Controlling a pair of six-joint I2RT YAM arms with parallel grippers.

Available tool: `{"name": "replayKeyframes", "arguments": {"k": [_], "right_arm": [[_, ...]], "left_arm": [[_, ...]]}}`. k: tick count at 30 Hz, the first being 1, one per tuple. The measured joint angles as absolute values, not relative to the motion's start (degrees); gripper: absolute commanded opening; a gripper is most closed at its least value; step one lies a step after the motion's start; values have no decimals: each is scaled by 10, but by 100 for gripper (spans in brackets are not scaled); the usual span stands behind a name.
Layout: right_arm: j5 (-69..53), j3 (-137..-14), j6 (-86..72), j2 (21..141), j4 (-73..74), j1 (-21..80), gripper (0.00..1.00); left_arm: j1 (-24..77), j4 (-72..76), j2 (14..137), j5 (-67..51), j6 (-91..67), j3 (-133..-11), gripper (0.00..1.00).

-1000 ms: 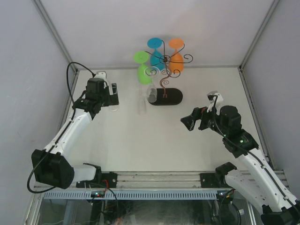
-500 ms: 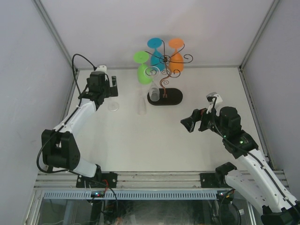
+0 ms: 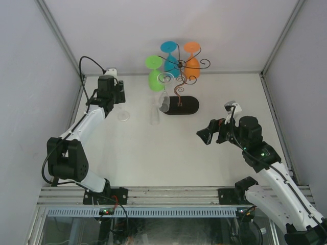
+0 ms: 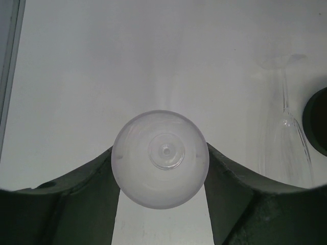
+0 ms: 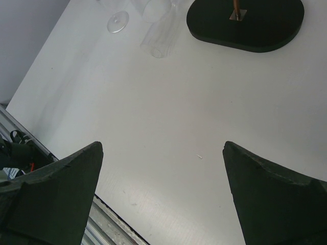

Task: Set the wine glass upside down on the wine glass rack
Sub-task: Pick up the wine glass at the center of the board.

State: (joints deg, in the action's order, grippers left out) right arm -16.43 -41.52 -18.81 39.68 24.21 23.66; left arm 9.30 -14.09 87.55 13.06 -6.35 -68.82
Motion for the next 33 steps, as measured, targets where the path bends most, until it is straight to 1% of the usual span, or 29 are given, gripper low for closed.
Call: {"name": "replayKeyframes", "arguments": {"k": [2,9,13,19,23,27,33], "right_arm": [[-164,-415,-188,398,242,237,99],[-150,-415,-189,403,242,238,97],[-141,-415,-194,408,241,240,97],[-124,-394,-224,409,218,256,95],[-103,-368,-269,404,190,282,92],[-66,-322,-346,384,131,320,89],[14,-253,-466,376,17,414,86]], "left_arm": [[93,-141,875,128,-64,-688,59],[93,-154,848,112,-71,-687,55],[93,-167,795,105,-83,-686,50],[113,-187,676,91,-97,-656,50],[149,-216,594,72,-97,-628,50],[206,-243,510,57,-100,-588,50],[310,-276,431,58,-132,-542,50]]}}
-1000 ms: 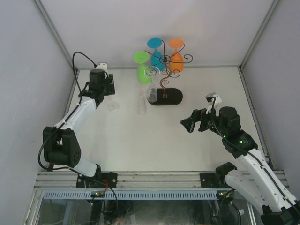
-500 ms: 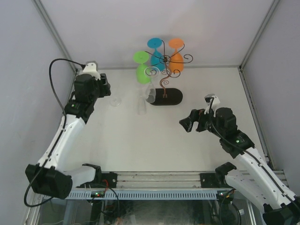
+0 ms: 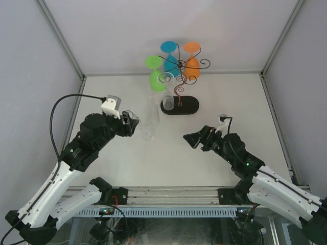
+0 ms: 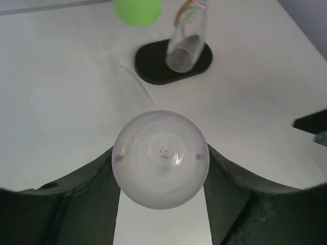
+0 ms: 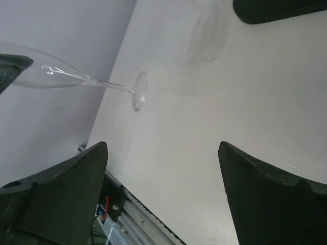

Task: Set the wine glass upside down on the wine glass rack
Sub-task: Pick up the wine glass at the center of the board, then turn the wine glass upside down at the wine rack.

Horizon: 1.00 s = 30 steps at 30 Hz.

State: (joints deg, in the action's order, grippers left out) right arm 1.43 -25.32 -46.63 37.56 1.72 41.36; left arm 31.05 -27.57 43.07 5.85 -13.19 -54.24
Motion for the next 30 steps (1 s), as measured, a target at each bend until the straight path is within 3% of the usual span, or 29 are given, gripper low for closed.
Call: {"name": "replayKeyframes", "arguments": {"k": [13,30], "right_arm": [[102,-158,-584,467,-205,533,75],[110,-153,-609,480,-275,534,58]], "left_arm": [[525,-239,435,121,-216,-525,49],[555,-202,442,131,-235,-525,49]]}}
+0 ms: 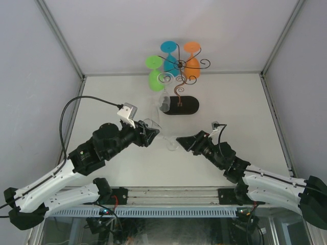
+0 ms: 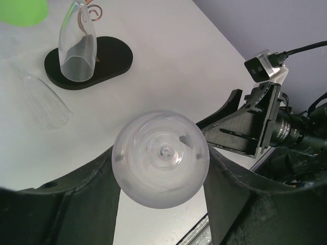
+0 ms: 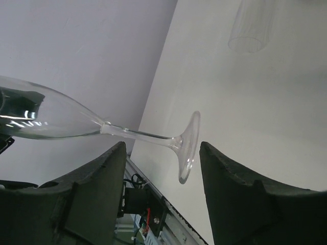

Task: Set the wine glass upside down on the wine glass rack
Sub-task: Turn the wine glass upside down at the wine rack.

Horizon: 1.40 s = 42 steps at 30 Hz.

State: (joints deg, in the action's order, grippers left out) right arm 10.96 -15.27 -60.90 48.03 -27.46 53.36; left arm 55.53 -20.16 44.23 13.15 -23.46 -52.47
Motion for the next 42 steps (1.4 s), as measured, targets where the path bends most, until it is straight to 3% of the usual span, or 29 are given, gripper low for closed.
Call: {"name": "replayKeyframes", "arguments": {"k": [8,22,26,30,37,42], "right_arm": [[109,-163,-611,510,-244,534,56],[71,-164,-617,559,-300,532,17],[69,-165,-618,559,-308,532,0],[76,-166,-624,556,-313,529,0],[102,-167,-592,526,-292,531,0],[126,-173,-553,502,-256,530,0]], "left_arm": [[559,-195,439,131,-235,-525,49],[562,-185,434,132,-240,-524,47],[562,-184,429,133,-240,-524,48],[562,-183,419,135,-240,-520,57],[562,-174,403,133,-253,-506,86],[562,-170,393,128,-254,-506,91]]}}
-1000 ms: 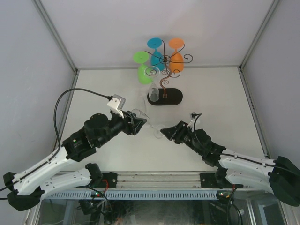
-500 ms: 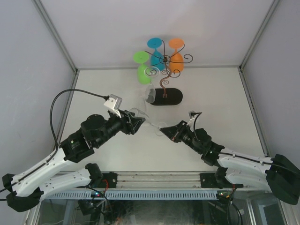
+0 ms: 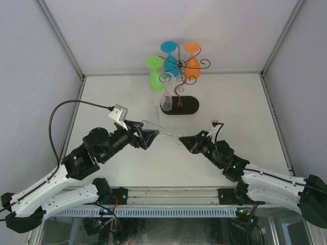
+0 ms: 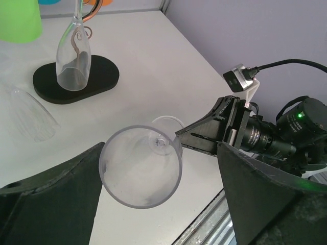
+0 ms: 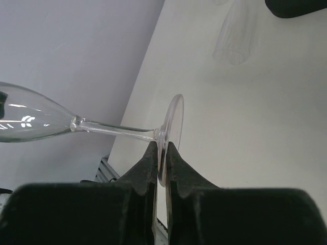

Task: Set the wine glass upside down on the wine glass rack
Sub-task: Turn the wine glass upside down at the wine rack.

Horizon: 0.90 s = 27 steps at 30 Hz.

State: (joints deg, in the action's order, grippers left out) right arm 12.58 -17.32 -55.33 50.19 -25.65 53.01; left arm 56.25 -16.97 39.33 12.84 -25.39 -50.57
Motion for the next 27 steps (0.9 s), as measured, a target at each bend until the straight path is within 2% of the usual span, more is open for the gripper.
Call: {"name": "replayKeyframes", "arguments": {"k": [10,18,27], "right_arm": [[189,-173,-417,432,-158,521,0],[247,-181,-229,352,-62,521,0],[274,-224,6,336,-38,566,0]], "left_arm": [[563,-221,375,115,-214,-535,90],[564,-296,358,134,-153,-594,91],[564,-340,354,147,-99,-595,93]]}}
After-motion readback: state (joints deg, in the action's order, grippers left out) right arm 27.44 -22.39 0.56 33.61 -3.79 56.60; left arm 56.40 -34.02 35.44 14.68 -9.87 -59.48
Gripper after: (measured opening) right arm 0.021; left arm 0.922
